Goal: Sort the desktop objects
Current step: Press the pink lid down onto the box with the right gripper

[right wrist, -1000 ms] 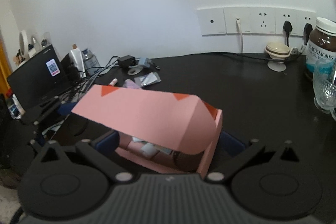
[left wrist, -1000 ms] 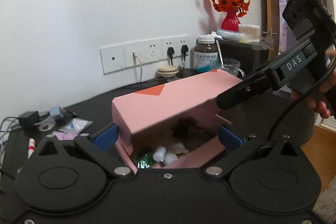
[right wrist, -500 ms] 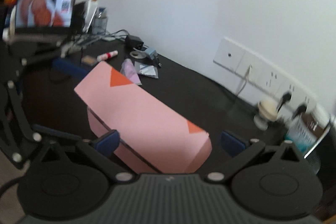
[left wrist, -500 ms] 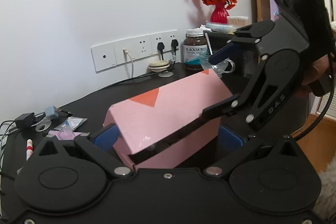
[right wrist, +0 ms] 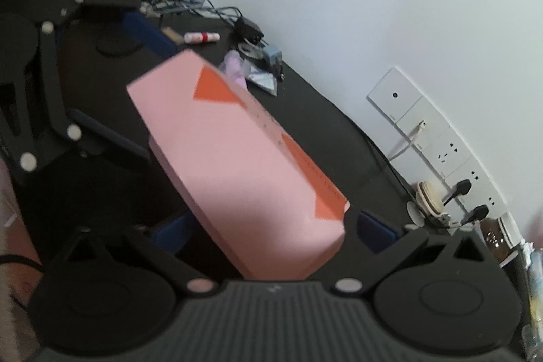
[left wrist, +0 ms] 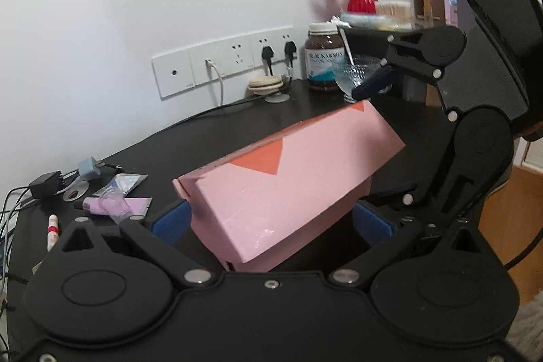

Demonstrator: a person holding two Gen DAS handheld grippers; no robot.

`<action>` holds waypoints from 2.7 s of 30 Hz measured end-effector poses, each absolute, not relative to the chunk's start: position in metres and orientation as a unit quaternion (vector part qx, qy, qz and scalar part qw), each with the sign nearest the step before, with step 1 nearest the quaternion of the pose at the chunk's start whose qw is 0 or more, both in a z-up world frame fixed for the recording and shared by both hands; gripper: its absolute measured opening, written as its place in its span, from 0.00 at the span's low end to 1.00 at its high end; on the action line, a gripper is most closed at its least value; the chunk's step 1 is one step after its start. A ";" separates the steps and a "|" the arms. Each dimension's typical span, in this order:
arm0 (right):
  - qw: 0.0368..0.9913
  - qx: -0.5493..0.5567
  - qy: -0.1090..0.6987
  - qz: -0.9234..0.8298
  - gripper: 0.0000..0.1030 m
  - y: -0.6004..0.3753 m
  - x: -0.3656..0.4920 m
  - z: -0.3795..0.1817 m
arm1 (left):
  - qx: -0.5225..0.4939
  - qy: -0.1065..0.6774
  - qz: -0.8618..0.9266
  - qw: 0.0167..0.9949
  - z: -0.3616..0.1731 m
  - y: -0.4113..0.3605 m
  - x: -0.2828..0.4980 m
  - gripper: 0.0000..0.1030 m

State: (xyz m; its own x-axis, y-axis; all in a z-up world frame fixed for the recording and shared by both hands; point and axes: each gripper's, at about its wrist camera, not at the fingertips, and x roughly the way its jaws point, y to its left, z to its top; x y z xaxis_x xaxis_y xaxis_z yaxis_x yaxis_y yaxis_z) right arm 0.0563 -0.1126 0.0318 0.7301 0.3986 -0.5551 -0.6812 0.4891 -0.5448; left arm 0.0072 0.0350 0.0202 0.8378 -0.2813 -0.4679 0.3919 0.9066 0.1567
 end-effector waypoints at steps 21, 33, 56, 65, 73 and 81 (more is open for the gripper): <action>0.819 -0.498 0.083 0.274 0.99 -0.085 0.044 0.009 | 0.104 0.242 -0.187 0.946 0.019 0.039 0.008 1.00; 0.848 -0.415 0.128 0.304 0.86 -0.102 0.047 0.029 | 0.118 0.237 -0.191 0.945 0.019 0.034 0.004 1.00; 0.869 -0.202 0.261 0.369 0.88 -0.123 0.076 0.060 | 0.093 0.256 -0.185 0.944 0.011 0.032 -0.006 1.00; 0.864 -0.233 0.251 0.370 0.89 -0.118 0.069 0.052 | 0.085 0.261 -0.188 0.943 0.010 0.034 -0.003 1.00; 0.848 -0.253 0.271 0.378 0.92 -0.115 0.070 0.035 | 0.082 0.285 -0.198 0.934 -0.003 0.037 0.000 1.00; 0.849 -0.237 0.279 0.380 0.93 -0.116 0.073 0.032 | 0.073 0.286 -0.191 0.936 -0.001 0.038 0.008 1.00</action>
State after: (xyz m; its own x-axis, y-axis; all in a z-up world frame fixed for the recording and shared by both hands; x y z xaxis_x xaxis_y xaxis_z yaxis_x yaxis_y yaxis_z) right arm 0.0732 -0.1162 0.0324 0.5553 0.5130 -0.6546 -0.7781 0.5984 -0.1912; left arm 0.0075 0.0384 -0.0006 0.7637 -0.3157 -0.5631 0.3995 0.9163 0.0281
